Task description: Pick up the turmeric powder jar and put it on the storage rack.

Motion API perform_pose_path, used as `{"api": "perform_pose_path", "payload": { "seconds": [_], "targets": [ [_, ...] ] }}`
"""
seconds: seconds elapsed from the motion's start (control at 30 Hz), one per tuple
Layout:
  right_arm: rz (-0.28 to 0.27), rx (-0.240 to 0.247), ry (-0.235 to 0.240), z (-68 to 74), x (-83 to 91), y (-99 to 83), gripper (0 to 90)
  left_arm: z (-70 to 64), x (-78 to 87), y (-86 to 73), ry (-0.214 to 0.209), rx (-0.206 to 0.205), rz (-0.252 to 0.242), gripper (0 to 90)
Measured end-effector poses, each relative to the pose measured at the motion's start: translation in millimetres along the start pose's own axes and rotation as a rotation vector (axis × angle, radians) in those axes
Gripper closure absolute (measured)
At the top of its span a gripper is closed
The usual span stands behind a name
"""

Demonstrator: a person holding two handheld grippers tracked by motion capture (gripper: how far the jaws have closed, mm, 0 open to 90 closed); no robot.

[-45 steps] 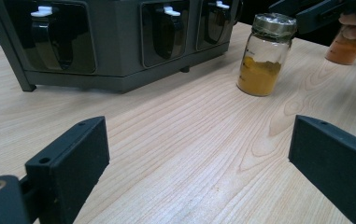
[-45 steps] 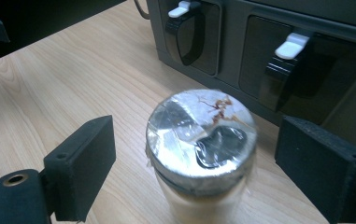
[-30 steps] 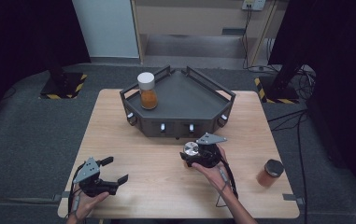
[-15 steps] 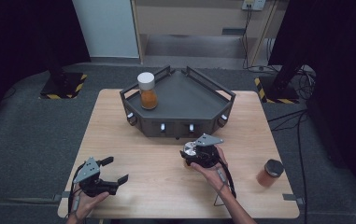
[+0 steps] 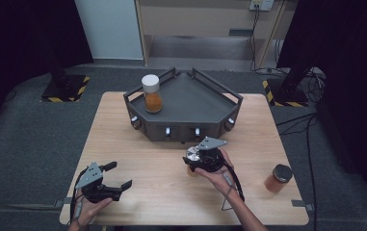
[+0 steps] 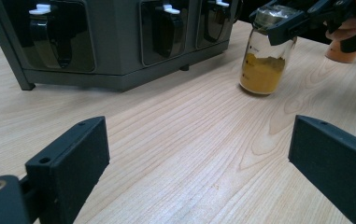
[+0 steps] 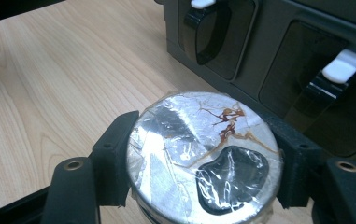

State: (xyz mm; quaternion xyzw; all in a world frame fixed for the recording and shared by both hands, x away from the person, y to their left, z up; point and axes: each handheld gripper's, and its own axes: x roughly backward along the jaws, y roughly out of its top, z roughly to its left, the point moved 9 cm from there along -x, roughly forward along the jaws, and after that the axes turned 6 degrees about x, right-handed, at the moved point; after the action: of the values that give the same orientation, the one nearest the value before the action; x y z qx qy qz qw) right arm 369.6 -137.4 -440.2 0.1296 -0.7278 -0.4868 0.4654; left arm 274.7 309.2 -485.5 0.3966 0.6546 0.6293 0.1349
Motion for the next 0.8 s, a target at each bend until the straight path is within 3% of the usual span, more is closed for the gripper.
{"api": "perform_pose_path", "payload": {
  "seconds": [0.3,0.8],
  "targets": [
    [-0.013,0.029,0.034,-3.8,5.3,14.2,34.5,-0.1,-0.4,0.0,0.000,0.000,0.003,4.4],
    [-0.027,0.056,0.084,-12.9,13.4,54.9,34.5,0.5,-0.6,-0.2,-0.002,0.002,0.004,4.5]
  ]
}}
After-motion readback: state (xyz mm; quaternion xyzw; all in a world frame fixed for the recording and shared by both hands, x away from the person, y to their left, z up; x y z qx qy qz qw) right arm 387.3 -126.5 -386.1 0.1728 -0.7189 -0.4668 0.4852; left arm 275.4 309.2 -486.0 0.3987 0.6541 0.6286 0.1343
